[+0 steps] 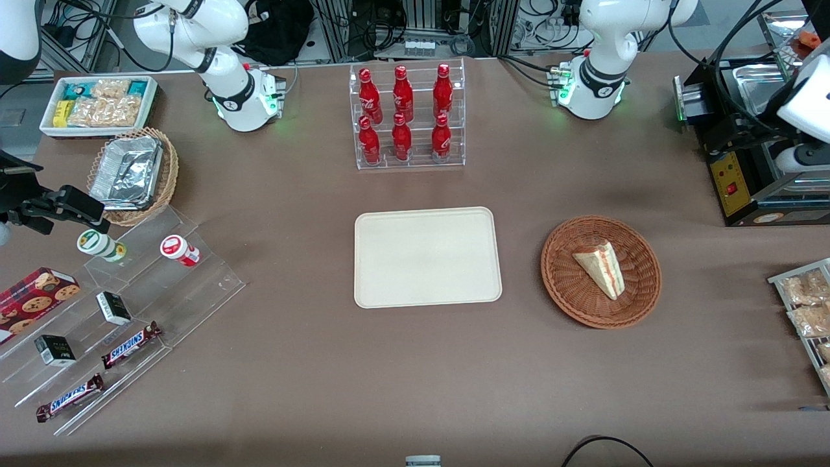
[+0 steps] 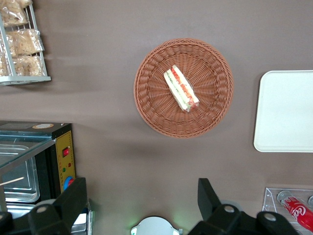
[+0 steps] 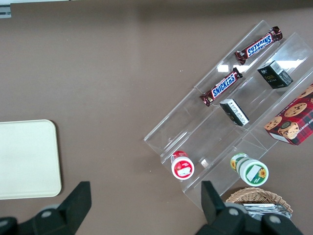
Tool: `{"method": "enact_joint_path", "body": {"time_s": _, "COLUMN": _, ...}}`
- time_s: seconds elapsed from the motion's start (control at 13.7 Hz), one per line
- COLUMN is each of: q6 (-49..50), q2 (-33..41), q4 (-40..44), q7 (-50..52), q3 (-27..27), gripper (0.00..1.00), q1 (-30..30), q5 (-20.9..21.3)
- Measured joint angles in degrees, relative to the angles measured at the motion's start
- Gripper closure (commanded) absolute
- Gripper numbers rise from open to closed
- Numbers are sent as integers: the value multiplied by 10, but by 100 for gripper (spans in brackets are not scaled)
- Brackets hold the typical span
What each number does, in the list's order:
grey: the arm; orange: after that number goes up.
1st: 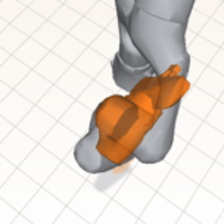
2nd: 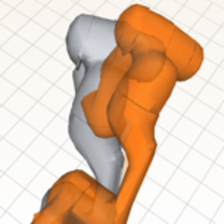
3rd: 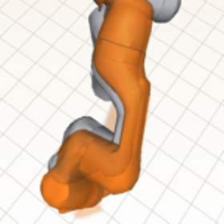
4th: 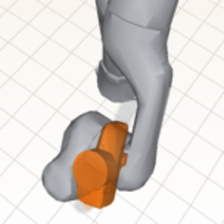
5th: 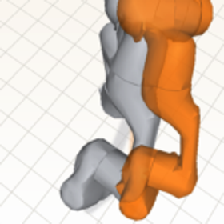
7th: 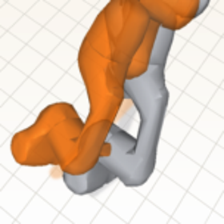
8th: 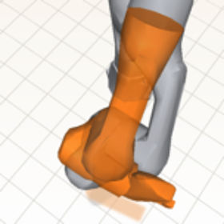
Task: Place sandwich from basket to tray
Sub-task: 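Move the left gripper over the wrapped sandwich in the wicker basket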
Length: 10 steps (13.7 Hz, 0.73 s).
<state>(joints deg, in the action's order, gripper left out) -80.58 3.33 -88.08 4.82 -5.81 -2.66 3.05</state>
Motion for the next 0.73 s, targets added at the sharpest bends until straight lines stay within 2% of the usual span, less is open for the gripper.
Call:
{"method": "enact_joint_path", "body": {"time_s": 0.44, "q6": -11, "q2": -14, "q4": -9, "q7": 0, "q3": 0, "gripper": 0, "q1": 0, "q5": -2}}
{"method": "enact_joint_path", "body": {"time_s": 0.59, "q6": -75, "q2": -21, "q4": -63, "q7": 2, "q3": -5, "gripper": 0, "q1": 1, "q5": -3}}
{"method": "enact_joint_path", "body": {"time_s": 0.73, "q6": -182, "q2": -19, "q4": -154, "q7": 34, "q3": -14, "gripper": 0, "q1": 1, "q5": -3}}
